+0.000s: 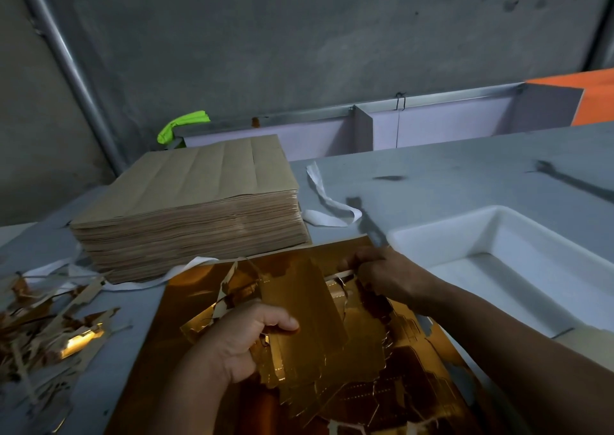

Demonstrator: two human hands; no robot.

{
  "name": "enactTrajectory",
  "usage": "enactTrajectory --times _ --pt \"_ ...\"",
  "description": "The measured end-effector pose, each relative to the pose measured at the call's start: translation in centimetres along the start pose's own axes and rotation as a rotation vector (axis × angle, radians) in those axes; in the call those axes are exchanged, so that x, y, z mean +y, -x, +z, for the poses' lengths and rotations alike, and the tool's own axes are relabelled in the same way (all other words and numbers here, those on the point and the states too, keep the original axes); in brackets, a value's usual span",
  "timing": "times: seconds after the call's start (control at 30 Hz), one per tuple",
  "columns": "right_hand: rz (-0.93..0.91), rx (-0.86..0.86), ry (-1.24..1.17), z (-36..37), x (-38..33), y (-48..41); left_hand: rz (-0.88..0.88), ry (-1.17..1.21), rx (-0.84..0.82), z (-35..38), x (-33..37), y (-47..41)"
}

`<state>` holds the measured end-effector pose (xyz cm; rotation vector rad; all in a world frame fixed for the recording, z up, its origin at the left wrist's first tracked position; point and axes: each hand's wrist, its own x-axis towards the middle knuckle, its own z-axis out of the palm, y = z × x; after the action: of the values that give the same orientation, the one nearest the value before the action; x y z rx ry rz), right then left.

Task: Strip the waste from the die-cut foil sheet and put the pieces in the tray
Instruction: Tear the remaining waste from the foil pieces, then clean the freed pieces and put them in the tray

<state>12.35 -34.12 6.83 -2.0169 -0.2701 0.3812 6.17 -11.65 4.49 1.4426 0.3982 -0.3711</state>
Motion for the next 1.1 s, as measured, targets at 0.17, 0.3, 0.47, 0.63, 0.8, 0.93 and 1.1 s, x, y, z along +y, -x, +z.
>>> enactTrajectory --times 0.17,0.3,0.47,0.63,0.8,0.93,1.1 --pt "-0.056 0.057 0.091 0.0 0.4 -0.1 -0.008 -0.028 0.013 -0.7 0.3 0.4" --pt "-0.076 0.147 0.022 -0.2 0.3 -0.3 -0.005 -0.035 0.023 -1.5 0.4 0.7" --pt "-0.023 0.208 -0.013 -0.3 0.2 -0.6 -0.013 0.023 0.051 -2.6 0.4 0.7" --pt "0.004 0.252 -0.049 -0.2 0.3 -0.9 -0.008 0.104 0.078 -3.6 0.8 1.1" --pt "0.013 0.272 -0.067 -0.3 0.4 -1.0 0.100 0.295 0.176 -4.0 1.3 0.9" --pt "0.008 0.264 -0.083 -0.3 0.4 -1.0 0.165 0.516 0.343 -3.7 2.0 0.7" --pt "-0.047 0.007 0.145 -0.1 -0.1 -0.1 0.198 0.632 0.421 -2.9 2.7 0.3"
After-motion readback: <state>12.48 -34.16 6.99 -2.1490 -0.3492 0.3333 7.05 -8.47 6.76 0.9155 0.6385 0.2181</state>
